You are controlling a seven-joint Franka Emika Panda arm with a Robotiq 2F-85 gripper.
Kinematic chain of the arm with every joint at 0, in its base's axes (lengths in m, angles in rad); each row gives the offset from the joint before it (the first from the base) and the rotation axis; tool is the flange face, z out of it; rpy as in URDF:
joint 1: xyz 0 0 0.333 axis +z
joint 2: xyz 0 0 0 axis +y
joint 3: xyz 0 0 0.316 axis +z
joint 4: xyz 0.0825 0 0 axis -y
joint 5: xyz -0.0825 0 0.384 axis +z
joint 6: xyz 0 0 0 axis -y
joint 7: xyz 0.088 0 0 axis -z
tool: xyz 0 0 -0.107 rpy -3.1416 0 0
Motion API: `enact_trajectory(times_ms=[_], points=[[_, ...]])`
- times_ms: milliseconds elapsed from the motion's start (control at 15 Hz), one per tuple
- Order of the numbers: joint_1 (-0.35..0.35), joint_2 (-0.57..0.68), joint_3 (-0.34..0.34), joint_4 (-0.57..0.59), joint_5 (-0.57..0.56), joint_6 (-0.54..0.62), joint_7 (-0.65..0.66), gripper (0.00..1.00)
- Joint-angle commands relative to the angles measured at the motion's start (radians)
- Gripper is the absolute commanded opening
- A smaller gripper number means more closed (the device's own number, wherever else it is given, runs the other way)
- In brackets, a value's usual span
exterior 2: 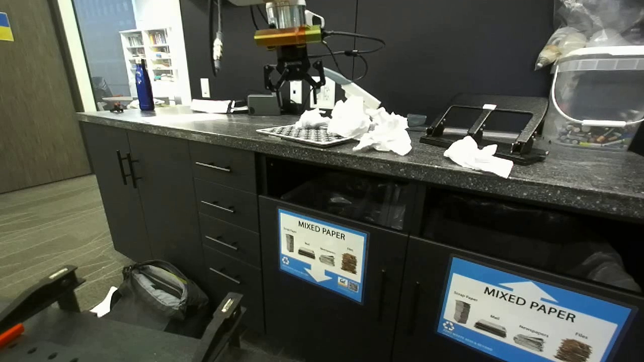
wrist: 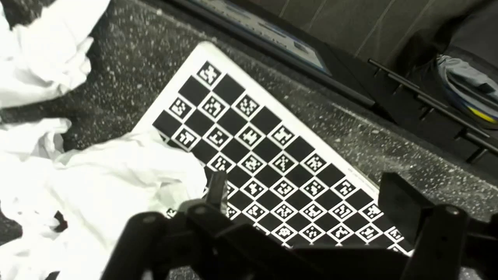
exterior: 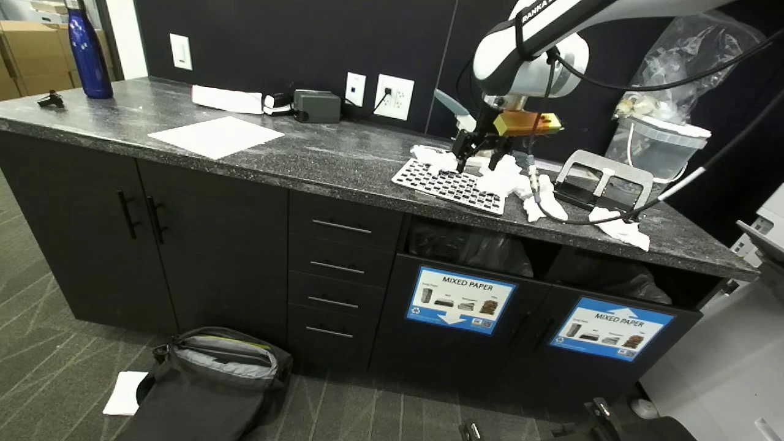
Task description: Pick up the papers from the counter and throw them in the bin
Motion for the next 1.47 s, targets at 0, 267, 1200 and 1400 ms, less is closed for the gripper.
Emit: enact_trajectory(times_ms=[0,267,1200,1400], points=[[-0.051,0.17,0.036,0.252,0.1,-0.023,-0.193,1.0],[-0.101,0.304,0.092,0.463,0.179,-0.072,-0.349,1.0],[-0.097,0.737,0.128,1.087,0.205,-0.241,-0.416,1.0],[-0.093,0.811,0.122,1.198,0.205,-0.297,-0.406,1.0]])
